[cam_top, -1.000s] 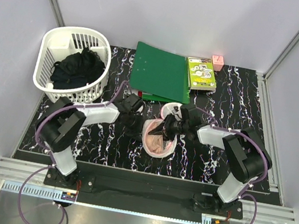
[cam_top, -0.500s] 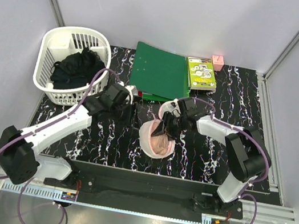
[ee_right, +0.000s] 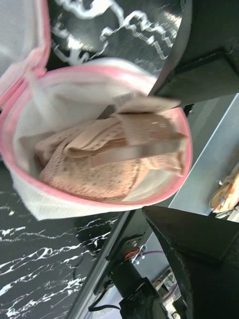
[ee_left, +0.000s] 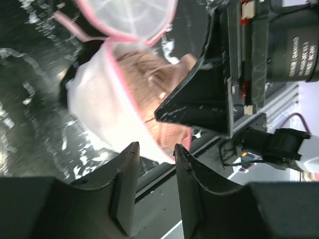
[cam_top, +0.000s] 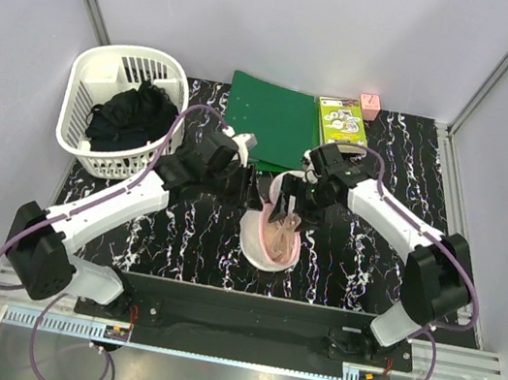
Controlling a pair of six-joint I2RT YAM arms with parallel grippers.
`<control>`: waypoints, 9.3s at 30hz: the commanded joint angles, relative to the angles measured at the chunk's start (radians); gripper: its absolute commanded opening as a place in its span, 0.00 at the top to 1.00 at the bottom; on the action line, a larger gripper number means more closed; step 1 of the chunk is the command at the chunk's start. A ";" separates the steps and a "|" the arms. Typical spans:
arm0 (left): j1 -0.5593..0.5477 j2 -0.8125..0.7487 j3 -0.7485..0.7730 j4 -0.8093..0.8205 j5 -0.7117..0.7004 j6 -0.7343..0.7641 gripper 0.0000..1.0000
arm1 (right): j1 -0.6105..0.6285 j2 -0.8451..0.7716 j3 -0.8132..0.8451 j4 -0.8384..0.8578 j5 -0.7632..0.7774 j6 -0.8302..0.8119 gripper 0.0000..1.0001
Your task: Place the bra in the laundry bag and zip it closed
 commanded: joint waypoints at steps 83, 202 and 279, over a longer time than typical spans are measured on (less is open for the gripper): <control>-0.196 0.597 0.292 -0.078 0.025 0.066 0.81 | -0.189 -0.127 -0.457 0.432 -0.006 0.022 1.00; 0.027 0.293 0.336 -0.313 -0.076 0.255 1.00 | -0.368 -0.046 -0.515 1.058 -0.126 0.414 0.79; 0.116 0.286 0.088 0.464 0.750 -0.387 1.00 | -0.055 -0.538 -0.139 0.007 0.067 -0.131 0.08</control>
